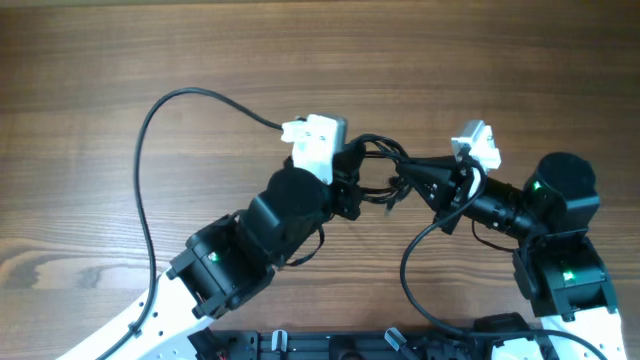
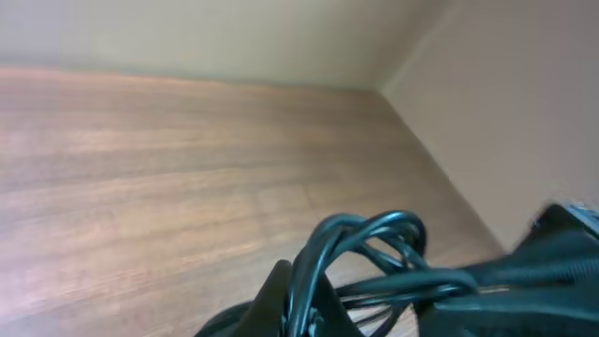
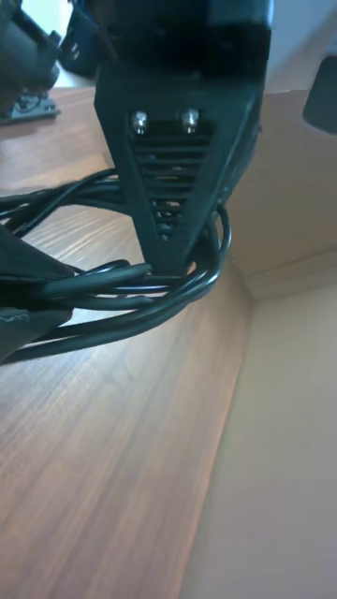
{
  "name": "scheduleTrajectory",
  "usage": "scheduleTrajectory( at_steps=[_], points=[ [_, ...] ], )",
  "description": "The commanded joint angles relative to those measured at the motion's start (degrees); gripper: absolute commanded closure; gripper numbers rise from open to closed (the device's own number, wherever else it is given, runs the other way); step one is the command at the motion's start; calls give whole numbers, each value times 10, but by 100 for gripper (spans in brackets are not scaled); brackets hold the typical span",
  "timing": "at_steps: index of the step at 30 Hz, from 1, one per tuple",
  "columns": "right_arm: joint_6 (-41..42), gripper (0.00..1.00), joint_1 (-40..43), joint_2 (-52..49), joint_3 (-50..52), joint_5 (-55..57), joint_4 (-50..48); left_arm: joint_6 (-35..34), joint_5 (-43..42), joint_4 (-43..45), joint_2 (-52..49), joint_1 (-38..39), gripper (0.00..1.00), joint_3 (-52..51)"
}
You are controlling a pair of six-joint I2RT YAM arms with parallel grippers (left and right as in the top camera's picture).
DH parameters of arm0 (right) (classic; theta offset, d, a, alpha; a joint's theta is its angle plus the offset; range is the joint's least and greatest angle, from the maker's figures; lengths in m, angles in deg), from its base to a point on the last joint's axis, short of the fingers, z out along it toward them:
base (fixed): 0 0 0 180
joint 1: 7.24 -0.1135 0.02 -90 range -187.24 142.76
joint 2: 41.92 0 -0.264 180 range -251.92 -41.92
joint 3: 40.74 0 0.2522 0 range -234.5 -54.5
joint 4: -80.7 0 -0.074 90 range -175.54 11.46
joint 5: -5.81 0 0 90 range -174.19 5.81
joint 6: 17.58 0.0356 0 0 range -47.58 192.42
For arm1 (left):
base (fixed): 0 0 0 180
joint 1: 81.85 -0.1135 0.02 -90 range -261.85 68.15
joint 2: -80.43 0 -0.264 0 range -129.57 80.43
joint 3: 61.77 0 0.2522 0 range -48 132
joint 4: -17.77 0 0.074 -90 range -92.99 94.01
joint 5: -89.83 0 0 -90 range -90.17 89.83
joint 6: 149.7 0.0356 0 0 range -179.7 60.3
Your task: Untangle cables
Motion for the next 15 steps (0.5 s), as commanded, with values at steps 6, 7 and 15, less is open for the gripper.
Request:
scheduleTrajectory(
  at_steps=[6,7,15],
  points=[
    [161,96,6,4,-1,-1,-121,-130,183,-49,10,-24,96,8],
    [183,96,6,4,-1,10,-137,-133,183,-53,10,-24,96,8],
    [273,96,6,4,-1,137,-154,-134,183,-70,10,-24,96,8]
  ],
)
